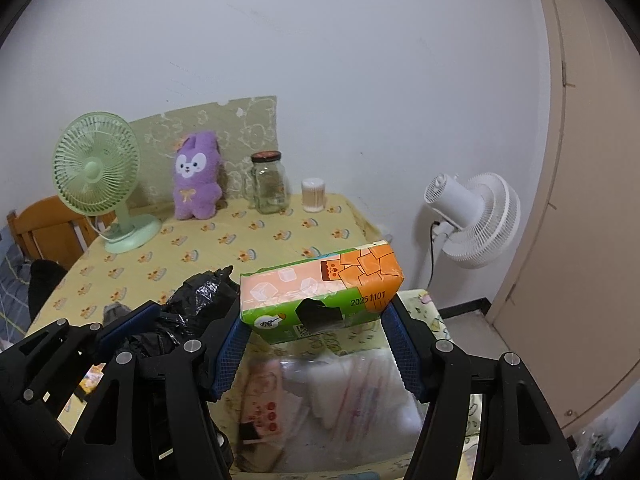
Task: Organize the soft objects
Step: 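Lower the black bundle and tissue pack into the gift box and open both tools, then withdraw both tools and move them toward the cartoon tissue pack, then grasp the cartoon tissue pack with the left tool while the right tool grasps the grey pouch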
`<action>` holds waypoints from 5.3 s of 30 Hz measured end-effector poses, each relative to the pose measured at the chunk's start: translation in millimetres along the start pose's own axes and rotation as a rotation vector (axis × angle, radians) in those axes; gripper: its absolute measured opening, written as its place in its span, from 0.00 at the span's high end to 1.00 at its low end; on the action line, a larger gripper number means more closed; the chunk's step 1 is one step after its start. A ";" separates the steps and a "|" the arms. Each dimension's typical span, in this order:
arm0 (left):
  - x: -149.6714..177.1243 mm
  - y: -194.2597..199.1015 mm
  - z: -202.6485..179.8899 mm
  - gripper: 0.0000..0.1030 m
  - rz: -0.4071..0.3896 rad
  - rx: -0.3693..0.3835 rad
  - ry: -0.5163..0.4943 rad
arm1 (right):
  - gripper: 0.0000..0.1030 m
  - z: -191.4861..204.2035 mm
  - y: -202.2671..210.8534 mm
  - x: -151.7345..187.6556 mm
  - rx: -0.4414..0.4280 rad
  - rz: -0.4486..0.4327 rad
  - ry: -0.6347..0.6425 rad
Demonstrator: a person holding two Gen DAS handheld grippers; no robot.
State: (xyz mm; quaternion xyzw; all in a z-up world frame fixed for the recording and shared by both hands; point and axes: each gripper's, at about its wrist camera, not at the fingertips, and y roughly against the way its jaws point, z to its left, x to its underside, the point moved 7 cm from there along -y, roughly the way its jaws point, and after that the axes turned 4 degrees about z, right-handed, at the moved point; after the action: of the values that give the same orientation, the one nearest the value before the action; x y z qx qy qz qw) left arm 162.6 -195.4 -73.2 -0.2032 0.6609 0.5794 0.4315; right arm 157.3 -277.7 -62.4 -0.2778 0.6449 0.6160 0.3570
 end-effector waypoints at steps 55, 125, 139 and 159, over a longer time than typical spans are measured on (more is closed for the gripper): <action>25.3 15.4 -29.2 0.13 0.073 0.027 -0.058 | 0.02 -23.6 15.4 38.5 -0.026 0.040 -0.114; 108.3 36.7 176.5 0.11 0.107 -0.104 0.110 | 0.02 211.5 -2.6 68.4 -0.229 0.090 0.101; 123.1 -6.7 182.0 0.11 0.198 -0.088 0.139 | 0.02 209.5 -49.7 83.1 -0.172 0.178 0.108; 134.9 -36.8 189.5 0.44 0.269 -0.098 0.218 | 0.02 205.8 -87.6 98.3 -0.161 0.288 0.064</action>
State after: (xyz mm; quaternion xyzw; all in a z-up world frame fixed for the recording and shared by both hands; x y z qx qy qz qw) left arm 180.8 5.1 -195.4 -0.1953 0.6958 0.6382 0.2654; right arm 193.5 -72.9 -190.8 -0.2295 0.6376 0.7014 0.2208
